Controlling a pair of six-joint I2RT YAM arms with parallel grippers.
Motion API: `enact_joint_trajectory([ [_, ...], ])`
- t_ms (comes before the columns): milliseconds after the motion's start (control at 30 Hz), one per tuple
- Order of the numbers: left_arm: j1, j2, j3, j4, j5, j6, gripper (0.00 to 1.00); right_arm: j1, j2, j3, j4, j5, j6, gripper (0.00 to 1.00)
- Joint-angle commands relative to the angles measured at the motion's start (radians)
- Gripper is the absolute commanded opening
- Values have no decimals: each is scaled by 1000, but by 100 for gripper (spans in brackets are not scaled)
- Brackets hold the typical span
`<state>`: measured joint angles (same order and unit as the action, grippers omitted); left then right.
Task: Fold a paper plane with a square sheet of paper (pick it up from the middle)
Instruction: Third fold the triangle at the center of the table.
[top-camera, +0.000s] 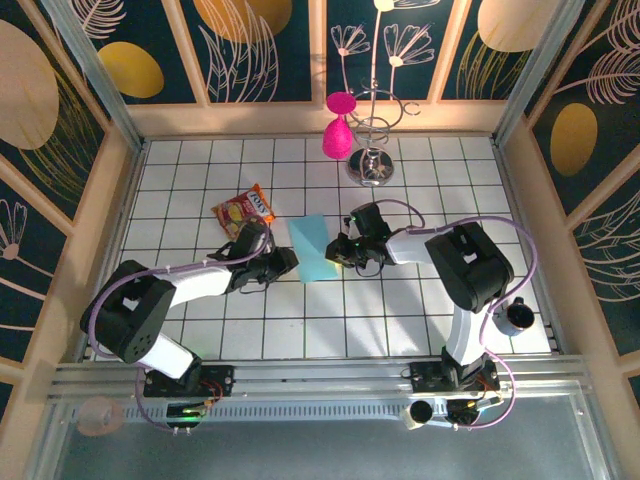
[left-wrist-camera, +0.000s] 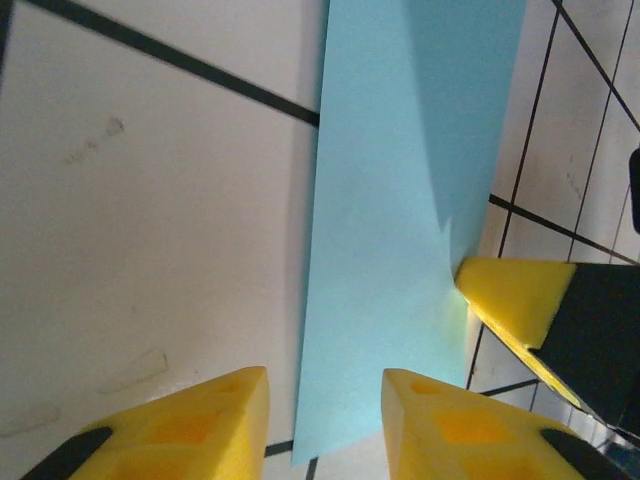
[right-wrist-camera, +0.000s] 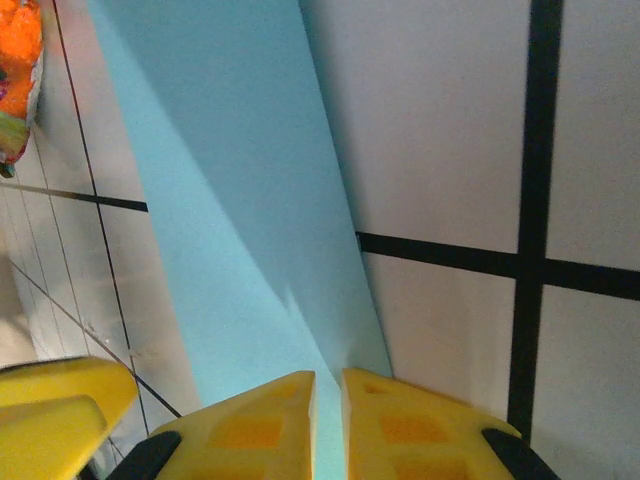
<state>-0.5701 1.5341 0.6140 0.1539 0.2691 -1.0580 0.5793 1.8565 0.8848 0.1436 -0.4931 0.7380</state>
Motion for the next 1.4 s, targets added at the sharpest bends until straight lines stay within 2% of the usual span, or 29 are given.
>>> enact_joint_trajectory([
  [0, -23, -11, -21, 43, 35, -41, 31, -9, 48, -36, 9, 19, 39, 15],
  [167, -40, 17, -34, 74, 67, -61, 26, -10, 51, -56, 24, 7, 56, 15],
  [667, -43, 96, 13, 74, 85, -39, 30, -15, 50, -65, 33, -5, 49, 14],
  [900, -41, 95, 27, 159, 137, -55, 29, -16, 44, -70, 41, -10, 49, 14],
  [1367, 4, 167, 98, 113, 88, -42, 27, -17, 29, -84, 54, -12, 58, 14],
])
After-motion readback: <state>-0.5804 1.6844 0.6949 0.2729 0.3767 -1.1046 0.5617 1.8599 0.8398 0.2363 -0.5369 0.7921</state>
